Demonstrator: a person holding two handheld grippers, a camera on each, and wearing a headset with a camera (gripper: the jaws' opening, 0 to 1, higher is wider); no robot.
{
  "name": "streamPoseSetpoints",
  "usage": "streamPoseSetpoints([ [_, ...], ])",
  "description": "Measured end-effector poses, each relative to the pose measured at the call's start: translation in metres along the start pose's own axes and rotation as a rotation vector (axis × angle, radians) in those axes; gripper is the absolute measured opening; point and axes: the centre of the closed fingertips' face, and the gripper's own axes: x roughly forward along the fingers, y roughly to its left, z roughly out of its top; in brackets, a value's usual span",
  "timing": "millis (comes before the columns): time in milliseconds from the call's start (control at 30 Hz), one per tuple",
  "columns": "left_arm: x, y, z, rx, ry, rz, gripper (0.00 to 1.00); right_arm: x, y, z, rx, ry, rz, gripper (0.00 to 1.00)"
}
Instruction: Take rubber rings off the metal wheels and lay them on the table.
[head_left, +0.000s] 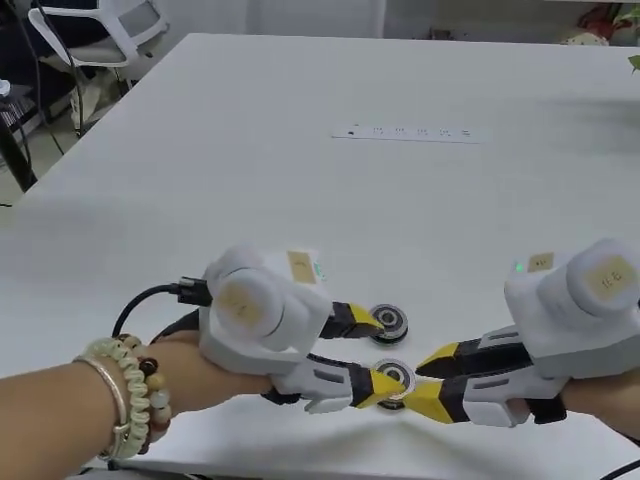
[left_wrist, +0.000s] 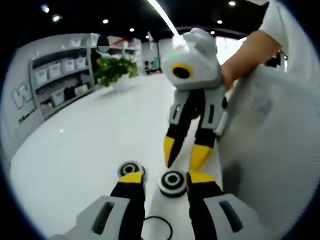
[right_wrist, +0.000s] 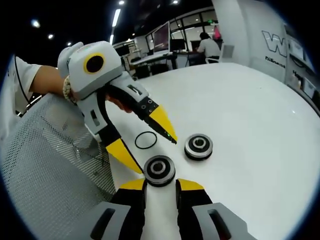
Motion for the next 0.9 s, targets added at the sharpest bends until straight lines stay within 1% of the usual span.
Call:
streamPoseSetpoints([
  [67, 0.0023, -0.0018, -0.0026, 0.008, 0.007, -0.002, 0.30, 0.0007, 0.0001, -0.0010, -0.006, 0.006, -0.001, 0.20],
  [133, 0.0038, -0.0022, -0.0037, -0.005, 0.012, -0.004, 0.27, 0.0010, 0.0006, -0.0018, -0.010, 0.010, 0.002, 0.20],
  [333, 0.0068, -0.0040, -0.0045, -0.005, 0.014, -0.005, 0.21, 0.0020, 0.0007, -0.0019, -0.017, 0.011, 0.005, 0.19],
  [400, 0.0091, -0.0067, -0.0076, 0.000, 0.026, -0.011, 0.19, 0.0028, 0.0012, -0.0022, -0.020, 0.014, 0.006, 0.19],
  [433, 0.0089, -0.0081, -0.0055, 0.001, 0.014, -0.018, 0.18, 0.0031, 0.0015, -0.0024, -0.023, 0.015, 0.006, 0.18],
  [467, 0.0087, -0.0084, -0.0059, -0.001, 0.019, -0.019, 0.17, 0.0036, 0.0022, -0.0030, -0.026, 0.018, 0.008, 0.18],
  [567, 0.0083, -0.0072, -0.0084, -0.017, 0.030, -0.006, 0.15, 0.0041, 0.0034, -0.0042, -0.035, 0.026, 0.007, 0.19],
  [633, 0.0085, -0.0070, -0.0076, -0.004, 0.022, -0.010, 0.15, 0.0049, 0.0034, -0.0046, -0.041, 0.029, 0.006, 0.18],
  [700, 0.0089, -0.0074, -0.0085, 0.008, 0.024, -0.010, 0.14, 0.0052, 0.0030, -0.0046, -0.046, 0.030, 0.000, 0.19],
  [833, 0.0097, -0.0067, -0.0081, 0.007, 0.022, -0.009, 0.14, 0.0075, 0.0020, -0.0060, -0.066, 0.039, -0.010, 0.19],
  [867, 0.0098, -0.0069, -0.0077, 0.007, 0.020, -0.009, 0.14, 0.0072, 0.0000, -0.0071, -0.077, 0.046, -0.023, 0.19],
  [900, 0.0099, -0.0069, -0.0076, 0.008, 0.020, -0.008, 0.14, 0.0073, -0.0004, -0.0065, -0.087, 0.047, -0.020, 0.19],
])
